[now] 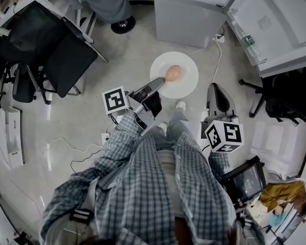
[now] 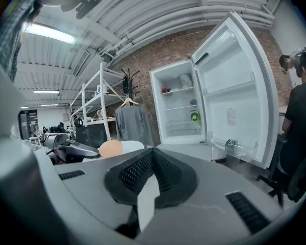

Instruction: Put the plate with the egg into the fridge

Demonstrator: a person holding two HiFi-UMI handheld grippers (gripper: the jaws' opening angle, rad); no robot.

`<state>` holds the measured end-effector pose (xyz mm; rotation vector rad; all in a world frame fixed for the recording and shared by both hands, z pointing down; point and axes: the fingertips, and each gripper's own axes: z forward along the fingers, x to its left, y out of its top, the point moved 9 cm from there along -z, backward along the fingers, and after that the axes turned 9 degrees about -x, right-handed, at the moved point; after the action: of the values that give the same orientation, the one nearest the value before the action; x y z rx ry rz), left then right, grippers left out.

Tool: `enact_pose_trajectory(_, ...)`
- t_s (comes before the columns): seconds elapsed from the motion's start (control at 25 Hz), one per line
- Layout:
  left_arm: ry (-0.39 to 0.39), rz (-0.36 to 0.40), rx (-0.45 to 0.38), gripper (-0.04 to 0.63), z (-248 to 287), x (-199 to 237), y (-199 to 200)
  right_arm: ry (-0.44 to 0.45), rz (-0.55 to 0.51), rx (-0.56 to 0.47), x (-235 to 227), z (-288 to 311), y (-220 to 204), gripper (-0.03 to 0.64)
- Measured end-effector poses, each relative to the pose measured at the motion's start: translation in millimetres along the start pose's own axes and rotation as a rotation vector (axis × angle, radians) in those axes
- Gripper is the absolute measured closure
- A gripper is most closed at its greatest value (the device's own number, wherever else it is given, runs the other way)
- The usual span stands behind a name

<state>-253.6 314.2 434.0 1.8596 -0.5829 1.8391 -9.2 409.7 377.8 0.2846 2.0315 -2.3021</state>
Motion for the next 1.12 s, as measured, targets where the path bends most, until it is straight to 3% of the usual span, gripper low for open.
enact_pose_trajectory(0.56,-0.008,-0.014,-0.032,0.558,96,2,6,0.038,-0.005,0.001,-74,68,20,0.611)
enact_pose_trajectory(1.12,-0.024,0.002,-0.074,0.558,155,-8,15,0.070,-0.019,-0.013,-124,107,41,0.611)
